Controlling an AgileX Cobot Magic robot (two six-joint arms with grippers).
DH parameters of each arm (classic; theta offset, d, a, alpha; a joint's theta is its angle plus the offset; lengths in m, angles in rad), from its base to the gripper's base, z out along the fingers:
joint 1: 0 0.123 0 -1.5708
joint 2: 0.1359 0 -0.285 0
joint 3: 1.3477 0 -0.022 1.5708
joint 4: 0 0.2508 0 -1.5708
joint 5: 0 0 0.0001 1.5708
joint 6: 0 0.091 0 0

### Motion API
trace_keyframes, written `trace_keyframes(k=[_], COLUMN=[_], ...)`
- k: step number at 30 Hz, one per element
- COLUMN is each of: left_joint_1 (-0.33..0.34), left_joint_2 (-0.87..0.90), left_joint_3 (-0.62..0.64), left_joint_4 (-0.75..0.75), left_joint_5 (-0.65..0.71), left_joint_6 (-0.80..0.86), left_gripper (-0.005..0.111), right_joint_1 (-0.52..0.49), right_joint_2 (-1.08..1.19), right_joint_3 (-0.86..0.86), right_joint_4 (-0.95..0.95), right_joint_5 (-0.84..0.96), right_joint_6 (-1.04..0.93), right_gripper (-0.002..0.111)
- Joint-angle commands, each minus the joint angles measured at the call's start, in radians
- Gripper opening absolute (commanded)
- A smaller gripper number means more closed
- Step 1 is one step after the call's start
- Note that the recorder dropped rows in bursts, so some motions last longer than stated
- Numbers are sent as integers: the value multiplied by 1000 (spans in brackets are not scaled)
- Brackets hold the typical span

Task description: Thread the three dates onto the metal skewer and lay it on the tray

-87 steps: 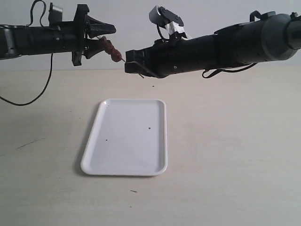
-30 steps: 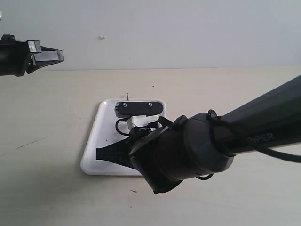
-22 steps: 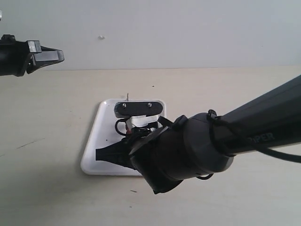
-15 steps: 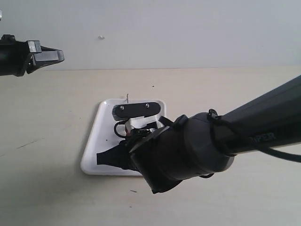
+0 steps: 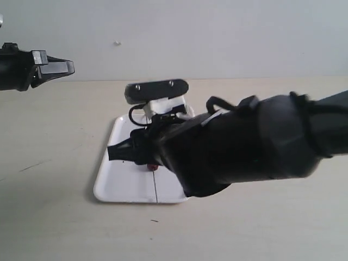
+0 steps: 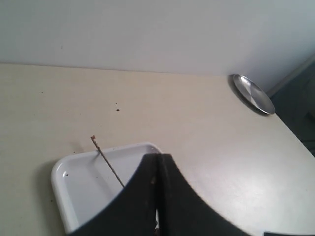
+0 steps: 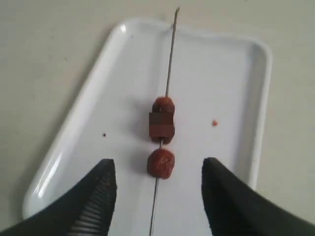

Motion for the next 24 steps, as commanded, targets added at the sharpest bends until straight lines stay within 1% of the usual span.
trace_keyframes(k=[1,3,6,7,10,12,15,19,23,24], left_joint_1=[1,1,1,1,1,1,1,1,1,1], left_joint_2=[-65,-111,-216,-258,-380,-474,-613,-826,-1056,-1119], left_joint_3=[31,55,106,127,203,262,352,484,607,640], left_joint_4=[-10,-10,-10,-10,-10,-10,-10,-10,-10,-10], left_joint_5=[-10,-53,-165,-216,-384,-476,-548,-599,-653,-669], left_joint_6=[49,73,107,112,117,117,117,105,76,70], left_gripper=[0,0,0,0,0,0,0,0,0,0], right_joint_1=[2,2,2,2,2,2,2,2,2,2], right_joint_2=[-150,-217,-325,-366,-497,-586,-706,-857,-1011,-1055], right_joint_3=[42,74,139,166,250,314,396,505,625,658], right_joint_4=[-5,-5,-5,-5,-16,-81,-164,-305,-509,-596], right_joint_5=[-113,-175,-265,-294,-325,-325,-325,-309,-174,-128], right_joint_6=[-109,-161,-230,-232,-252,-244,-176,-93,74,141], right_gripper=[42,30,2,0,0,0,0,0,0,0])
